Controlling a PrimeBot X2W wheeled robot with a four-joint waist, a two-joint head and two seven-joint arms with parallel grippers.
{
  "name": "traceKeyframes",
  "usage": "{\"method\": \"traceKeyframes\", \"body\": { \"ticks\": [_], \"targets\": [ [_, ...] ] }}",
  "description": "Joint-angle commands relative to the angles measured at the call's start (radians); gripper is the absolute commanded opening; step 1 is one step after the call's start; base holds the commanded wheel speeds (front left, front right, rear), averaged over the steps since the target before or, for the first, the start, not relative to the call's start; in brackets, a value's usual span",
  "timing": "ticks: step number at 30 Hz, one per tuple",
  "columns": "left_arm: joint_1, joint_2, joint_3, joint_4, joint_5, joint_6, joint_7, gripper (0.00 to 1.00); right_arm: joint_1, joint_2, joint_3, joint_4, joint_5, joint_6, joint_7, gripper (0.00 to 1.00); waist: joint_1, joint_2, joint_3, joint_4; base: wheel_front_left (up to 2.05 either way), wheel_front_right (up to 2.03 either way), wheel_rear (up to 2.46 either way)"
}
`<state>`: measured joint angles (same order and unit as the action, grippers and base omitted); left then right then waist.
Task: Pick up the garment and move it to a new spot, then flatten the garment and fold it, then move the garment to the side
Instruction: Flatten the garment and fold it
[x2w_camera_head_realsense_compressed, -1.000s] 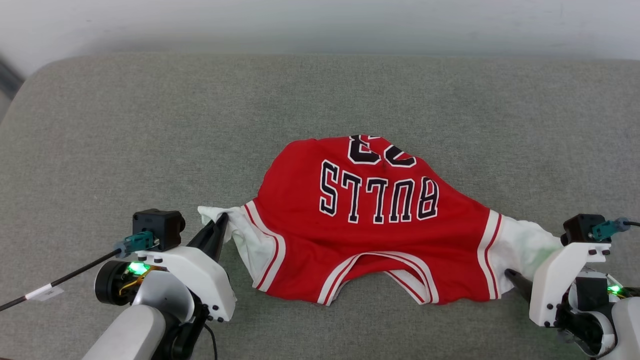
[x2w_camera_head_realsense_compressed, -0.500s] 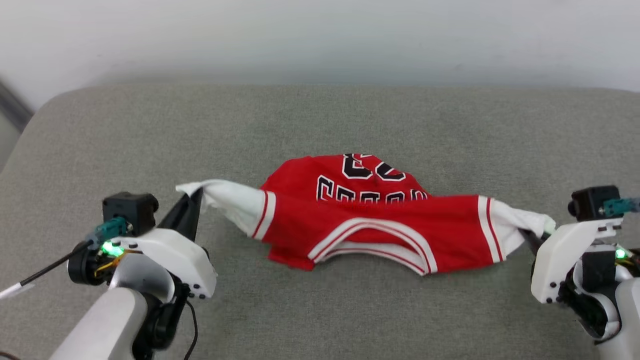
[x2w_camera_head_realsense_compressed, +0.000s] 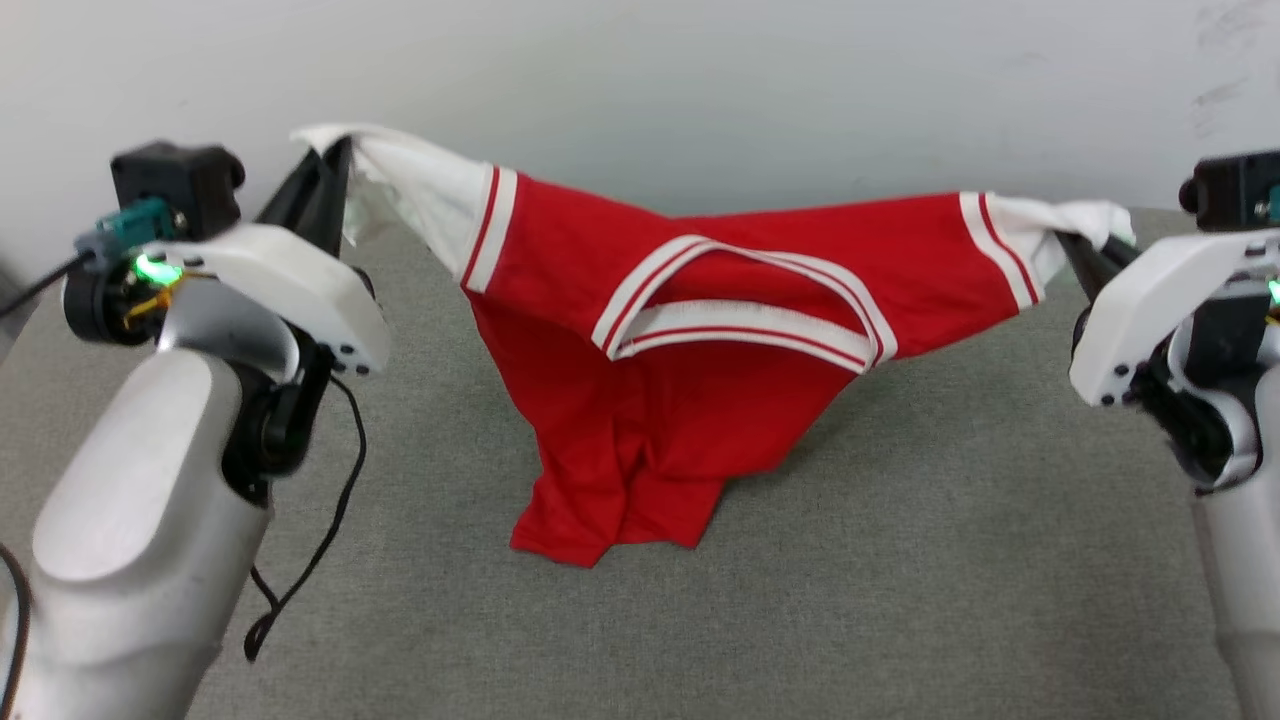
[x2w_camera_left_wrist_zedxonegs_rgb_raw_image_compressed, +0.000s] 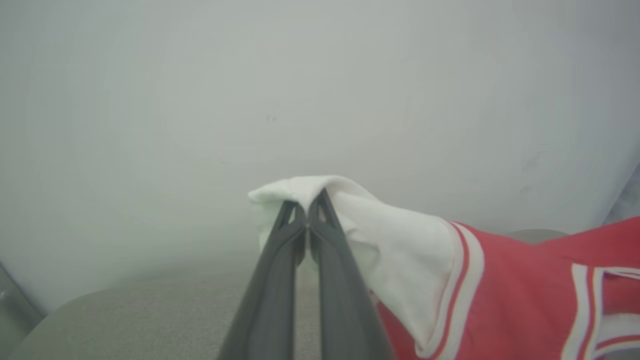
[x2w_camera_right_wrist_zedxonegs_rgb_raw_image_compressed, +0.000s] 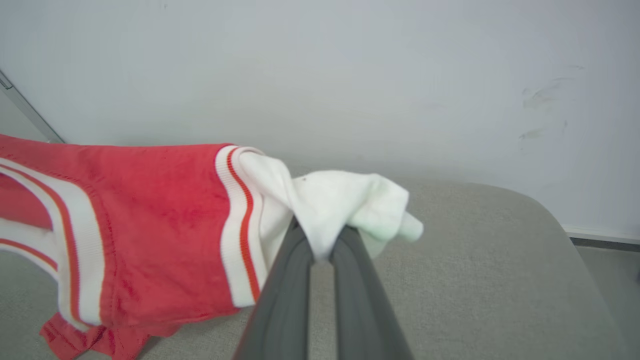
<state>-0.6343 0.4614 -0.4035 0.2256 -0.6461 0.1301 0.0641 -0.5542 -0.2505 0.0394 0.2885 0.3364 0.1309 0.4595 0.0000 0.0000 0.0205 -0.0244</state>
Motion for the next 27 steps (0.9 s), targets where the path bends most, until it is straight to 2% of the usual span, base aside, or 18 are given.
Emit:
{"method": "traceKeyframes", "body": {
  "ticks": [1, 6, 14, 21, 27],
  "targets": [
    [-0.091, -0.011, 0.001, 0.064, 0.001, -0.028, -0.005, 0.00, -0.087, -0.012, 0.012, 0.035, 0.009, 0.000, -0.022, 0.00, 0.0000, 0.0000, 0.033, 0.004, 0.00, 0.00, 0.00],
    [-0.310, -0.030, 0.007, 0.214, 0.021, -0.079, -0.038, 0.00, -0.281, -0.044, 0.064, 0.105, -0.022, 0.000, -0.075, 0.00, 0.0000, 0.0000, 0.126, 0.011, 0.00, 0.00, 0.00],
    [-0.652, -0.037, 0.011, 0.428, 0.074, -0.143, -0.126, 0.00, -0.609, -0.045, 0.117, 0.226, -0.059, 0.000, -0.189, 0.00, 0.0000, 0.0000, 0.285, 0.009, 0.00, 0.00, 0.00],
    [-0.876, -0.022, 0.018, 0.531, 0.110, -0.165, -0.202, 0.00, -0.845, -0.037, 0.157, 0.318, -0.087, 0.000, -0.291, 0.00, 0.0000, 0.0000, 0.401, -0.003, 0.00, 0.00, 0.00],
    [-0.974, -0.027, 0.019, 0.603, 0.110, -0.181, -0.234, 0.00, -0.959, -0.032, 0.202, 0.402, -0.086, 0.000, -0.347, 0.00, 0.0000, 0.0000, 0.474, -0.006, 0.00, 0.00, 0.00]
  ]
}}
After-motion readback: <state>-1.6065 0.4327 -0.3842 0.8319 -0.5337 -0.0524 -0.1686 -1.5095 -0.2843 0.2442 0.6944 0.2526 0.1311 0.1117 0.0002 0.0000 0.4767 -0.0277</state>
